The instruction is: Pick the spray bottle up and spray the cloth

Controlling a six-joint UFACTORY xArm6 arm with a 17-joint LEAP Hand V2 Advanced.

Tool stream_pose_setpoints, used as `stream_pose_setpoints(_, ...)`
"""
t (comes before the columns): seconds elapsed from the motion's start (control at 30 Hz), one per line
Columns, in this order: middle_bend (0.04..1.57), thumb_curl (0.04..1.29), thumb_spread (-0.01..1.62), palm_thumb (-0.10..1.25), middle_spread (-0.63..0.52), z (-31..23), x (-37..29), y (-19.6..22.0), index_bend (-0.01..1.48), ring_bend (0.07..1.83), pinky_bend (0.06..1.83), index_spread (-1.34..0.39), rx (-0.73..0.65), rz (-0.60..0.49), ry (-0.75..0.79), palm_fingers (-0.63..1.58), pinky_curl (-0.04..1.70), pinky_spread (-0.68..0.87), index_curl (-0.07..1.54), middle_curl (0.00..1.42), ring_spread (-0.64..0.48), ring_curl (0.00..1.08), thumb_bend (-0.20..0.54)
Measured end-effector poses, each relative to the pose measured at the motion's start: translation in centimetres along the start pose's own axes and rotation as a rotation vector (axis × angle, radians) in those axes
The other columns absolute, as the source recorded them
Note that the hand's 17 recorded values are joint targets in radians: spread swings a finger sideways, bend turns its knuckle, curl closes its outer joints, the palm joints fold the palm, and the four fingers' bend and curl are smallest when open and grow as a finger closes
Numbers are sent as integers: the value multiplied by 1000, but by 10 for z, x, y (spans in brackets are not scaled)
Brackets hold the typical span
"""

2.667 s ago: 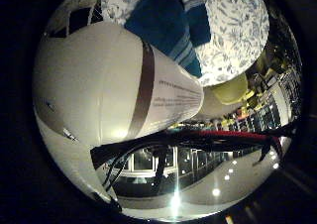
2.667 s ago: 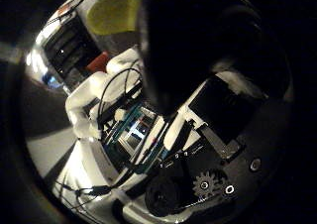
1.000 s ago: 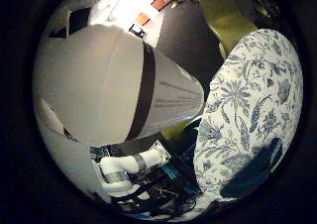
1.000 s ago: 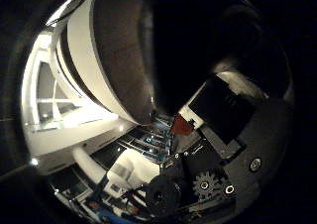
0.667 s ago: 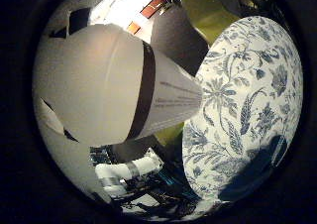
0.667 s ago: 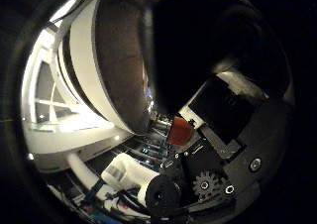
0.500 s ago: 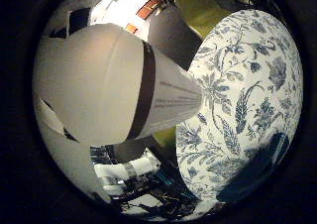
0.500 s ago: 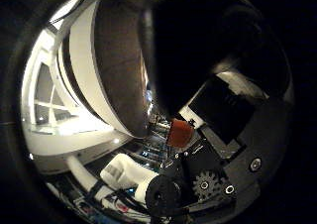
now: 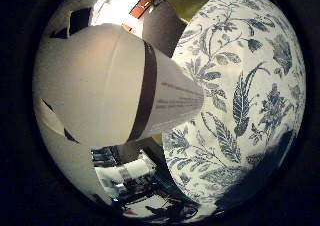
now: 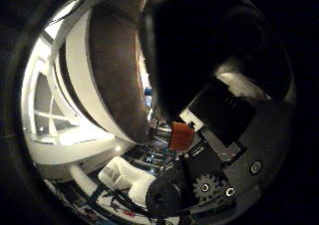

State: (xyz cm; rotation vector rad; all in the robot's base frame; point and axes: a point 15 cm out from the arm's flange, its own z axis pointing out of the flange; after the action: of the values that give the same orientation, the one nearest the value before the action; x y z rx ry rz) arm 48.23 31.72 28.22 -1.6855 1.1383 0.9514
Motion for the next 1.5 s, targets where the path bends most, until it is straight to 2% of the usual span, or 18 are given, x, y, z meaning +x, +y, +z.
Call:
stream_pose_setpoints(0.07, 1314, 824, 681, 920, -142, 1, 1, 1, 788, 1290, 1051, -202, -3, 2, -1, 1053, 1268, -215, 792, 778, -246, 860, -33)
stream_pose_setpoints(0.2, 1232, 776, 648, 906, -156, 1, 2, 2, 432, 1269, 1054, -254, -8, -5, -5, 962, 1121, -275, 758, 750, -241, 782, -38)
stream_pose_setpoints(0.27, 1151, 753, 645, 899, -174, 1, 3, 4, 252, 1255, 1068, -292, -16, -8, -1, 824, 1061, -319, 727, 733, -243, 748, -37)
stream_pose_setpoints(0.33, 1071, 726, 682, 884, -191, 1, 3, 5, 150, 1241, 1081, -338, -20, -10, 0, 728, 1015, -364, 689, 722, -248, 721, -37)
stream_pose_setpoints(0.43, 924, 657, 844, 843, -189, 2, 3, 6, 157, 1239, 1015, -410, -26, -12, -1, 488, 934, -436, 594, 692, -264, 677, -30)
stream_pose_setpoints(0.5, 847, 627, 906, 827, -188, 3, 1, 8, 177, 1203, 937, -423, -33, -16, -7, 327, 912, -418, 565, 667, -269, 658, -29)
stream_pose_setpoints(0.57, 715, 586, 953, 803, -159, 4, 1, 9, 224, 1064, 791, -423, -36, -19, -9, 121, 873, -313, 534, 608, -246, 606, -29)
stream_pose_setpoints(0.67, 584, 545, 977, 774, -102, 5, 1, 9, 221, 872, 671, -409, -36, -19, -8, -4, 814, -99, 488, 533, -170, 527, -31)
stream_pose_setpoints(0.8, 439, 502, 1000, 741, -20, 3, 2, 9, 184, 680, 546, -384, -36, -19, -6, -22, 687, 187, 428, 445, -50, 432, -30)
stream_pose_setpoints(0.9, 375, 478, 1005, 729, 23, 2, 3, 10, 168, 586, 483, -362, -37, -19, -2, 1, 600, 294, 390, 406, 31, 385, -27)
stream_pose_setpoints(1.1, 315, 451, 1005, 728, 48, -13, 12, 6, 152, 520, 446, -329, -21, -11, 15, 53, 491, 362, 321, 370, 89, 340, -25)
stream_pose_setpoints(1.5, 274, 433, 1014, 723, 64, -31, 31, 8, 149, 471, 440, -296, -19, 1, 52, 102, 383, 360, 271, 358, 99, 311, -24)
